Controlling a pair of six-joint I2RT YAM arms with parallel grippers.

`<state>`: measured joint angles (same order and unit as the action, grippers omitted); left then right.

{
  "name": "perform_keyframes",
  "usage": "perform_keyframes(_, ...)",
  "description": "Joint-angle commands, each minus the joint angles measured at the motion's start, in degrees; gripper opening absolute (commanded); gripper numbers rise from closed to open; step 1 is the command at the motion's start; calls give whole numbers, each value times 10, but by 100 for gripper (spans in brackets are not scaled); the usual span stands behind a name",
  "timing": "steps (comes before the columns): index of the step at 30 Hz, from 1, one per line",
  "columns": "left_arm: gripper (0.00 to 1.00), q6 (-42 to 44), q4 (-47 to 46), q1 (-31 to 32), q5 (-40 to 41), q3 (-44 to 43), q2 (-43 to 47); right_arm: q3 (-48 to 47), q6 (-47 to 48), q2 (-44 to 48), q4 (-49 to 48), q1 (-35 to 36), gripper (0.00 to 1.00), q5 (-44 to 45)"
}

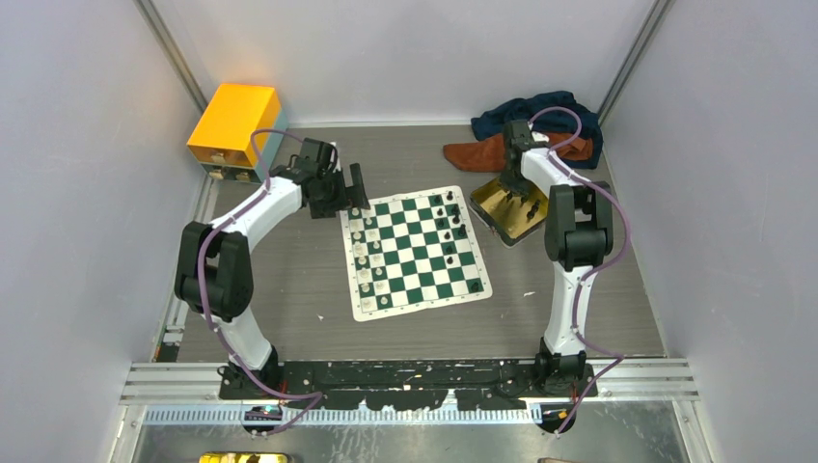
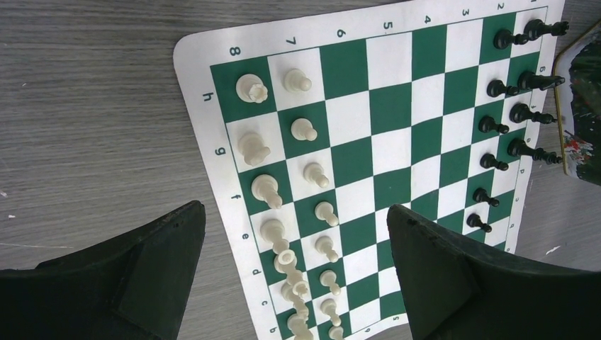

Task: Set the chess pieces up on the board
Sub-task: Pick up the chess piece from the storage box.

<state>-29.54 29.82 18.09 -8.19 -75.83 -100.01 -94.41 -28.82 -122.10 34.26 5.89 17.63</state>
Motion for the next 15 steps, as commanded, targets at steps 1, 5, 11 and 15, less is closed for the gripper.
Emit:
perform_keyframes(1,100,6,-10,-2,-9,-26,0,-27,0,-1,-13,-1,33,1)
perform_keyframes(5,100,6,-11,-3,-10,-28,-3,-27,1,-1,-14,-2,25,1)
perform_keyframes(11,100,7,-10,-3,-9,-28,-3,-25,1,1,-15,-2,7,0)
perform_keyframes(15,100,7,-10,-3,-10,-23,2,-18,5,9,-19,-2,1,-3)
